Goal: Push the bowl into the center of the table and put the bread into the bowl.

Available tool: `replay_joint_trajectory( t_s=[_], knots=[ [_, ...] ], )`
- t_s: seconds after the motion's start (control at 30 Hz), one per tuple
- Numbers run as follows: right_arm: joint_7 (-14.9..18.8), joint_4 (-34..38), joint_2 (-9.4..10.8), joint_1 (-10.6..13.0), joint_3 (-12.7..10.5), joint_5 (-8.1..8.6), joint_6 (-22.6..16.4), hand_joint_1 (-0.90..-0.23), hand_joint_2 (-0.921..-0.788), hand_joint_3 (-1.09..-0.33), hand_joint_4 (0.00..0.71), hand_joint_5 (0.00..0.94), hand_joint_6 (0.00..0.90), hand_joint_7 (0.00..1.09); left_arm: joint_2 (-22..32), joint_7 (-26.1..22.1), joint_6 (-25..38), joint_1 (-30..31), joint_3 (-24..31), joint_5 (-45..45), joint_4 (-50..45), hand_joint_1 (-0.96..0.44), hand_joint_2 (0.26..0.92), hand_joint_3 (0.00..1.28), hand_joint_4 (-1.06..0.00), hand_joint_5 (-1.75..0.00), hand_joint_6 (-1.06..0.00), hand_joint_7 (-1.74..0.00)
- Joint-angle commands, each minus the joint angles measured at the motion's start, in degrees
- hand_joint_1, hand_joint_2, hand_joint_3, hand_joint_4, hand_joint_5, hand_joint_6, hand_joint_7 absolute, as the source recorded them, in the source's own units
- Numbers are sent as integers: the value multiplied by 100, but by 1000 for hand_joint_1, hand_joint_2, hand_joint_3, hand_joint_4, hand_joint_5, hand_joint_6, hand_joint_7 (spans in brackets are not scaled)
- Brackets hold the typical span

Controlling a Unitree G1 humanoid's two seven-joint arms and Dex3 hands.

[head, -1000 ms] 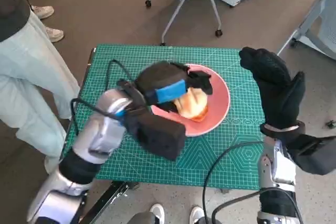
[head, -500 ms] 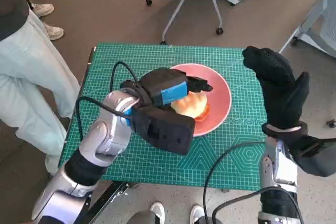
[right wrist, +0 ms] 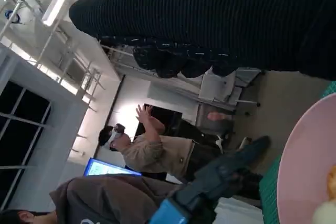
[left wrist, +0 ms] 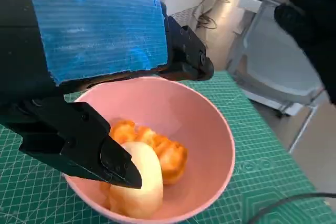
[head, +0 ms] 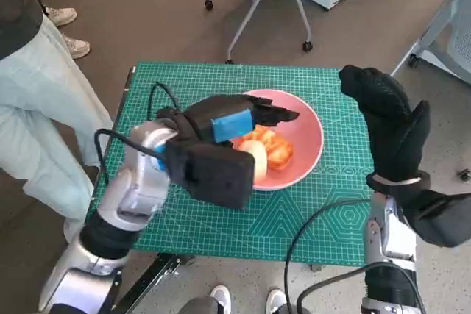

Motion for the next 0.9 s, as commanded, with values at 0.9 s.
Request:
replay_joint_trajectory(
  t_s=[0.9],
  knots=[
    [-323, -991, -184, -380, 159, -156, 795, -668, -921, -773, 255, 2, 145, 518, -1418, 1208, -2676, 588, 2768, -4228, 1307, -566, 920, 302, -157, -44, -291, -42]
  ],
)
